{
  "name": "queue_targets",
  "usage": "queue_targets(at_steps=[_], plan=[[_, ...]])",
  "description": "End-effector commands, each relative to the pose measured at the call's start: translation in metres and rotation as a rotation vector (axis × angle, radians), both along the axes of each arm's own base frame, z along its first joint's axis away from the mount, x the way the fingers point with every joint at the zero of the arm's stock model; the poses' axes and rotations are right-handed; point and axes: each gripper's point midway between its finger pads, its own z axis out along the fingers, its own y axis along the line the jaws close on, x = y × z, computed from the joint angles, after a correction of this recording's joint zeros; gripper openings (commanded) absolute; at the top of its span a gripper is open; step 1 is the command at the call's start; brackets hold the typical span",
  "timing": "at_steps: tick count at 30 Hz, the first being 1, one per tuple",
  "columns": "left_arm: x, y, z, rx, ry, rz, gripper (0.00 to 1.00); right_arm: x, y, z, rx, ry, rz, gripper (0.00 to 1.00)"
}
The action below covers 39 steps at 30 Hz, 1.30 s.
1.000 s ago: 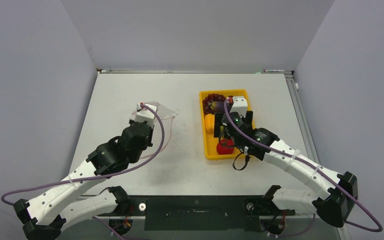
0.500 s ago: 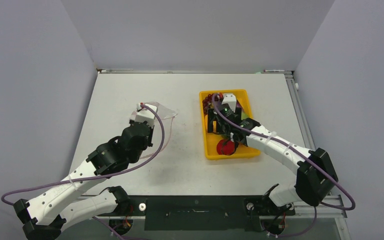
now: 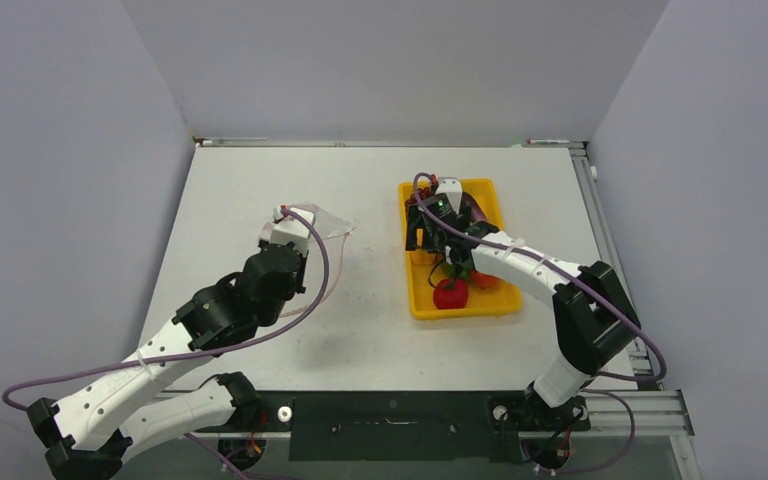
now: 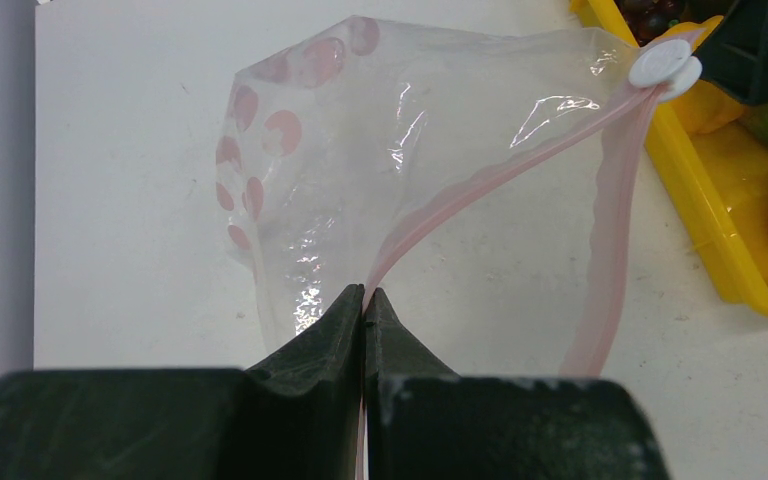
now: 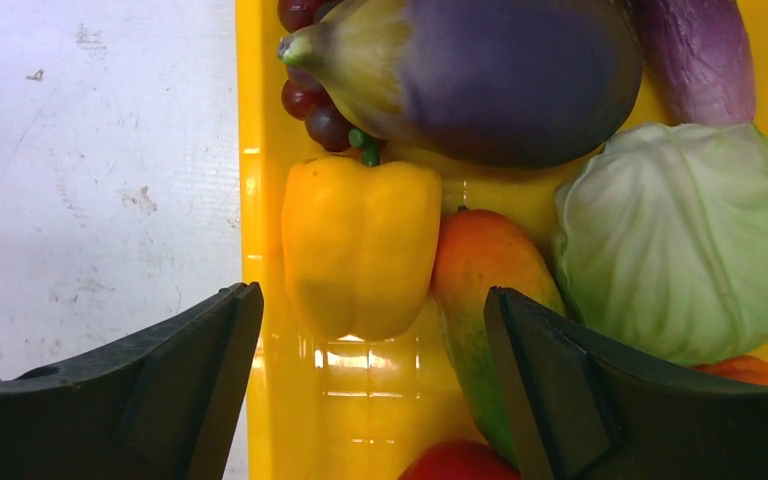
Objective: Place the food in the zip-top bag and seal the zipper
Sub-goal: Pick up the fake vegetable from the bin.
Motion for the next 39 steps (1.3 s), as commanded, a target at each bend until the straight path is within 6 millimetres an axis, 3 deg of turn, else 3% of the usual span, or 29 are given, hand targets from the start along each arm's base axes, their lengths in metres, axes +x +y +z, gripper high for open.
queue_targets(at_steps=[1,13,27,36,39], plan=[[0.003,-0.003,0.011,-0.029,-0.029,-0.002,0.0,0.027,0.013,0.014,0.079,-0.056,-0.019,0.83],[0.003,-0.004,0.01,-0.025,-0.024,-0.007,0.0,0.048,0.013,-0.01,0.098,-0.021,-0.024,0.8],[0.003,-0.004,0.009,-0.02,-0.02,-0.006,0.0,0.044,0.019,-0.031,0.115,0.021,-0.006,0.72],[0.003,-0.004,0.008,-0.02,-0.02,-0.006,0.0,0.042,0.018,-0.018,0.127,0.003,-0.003,0.41],[0.003,-0.004,0.008,-0.019,-0.02,-0.008,0.0,0.041,0.016,-0.01,0.127,-0.009,-0.005,0.35]])
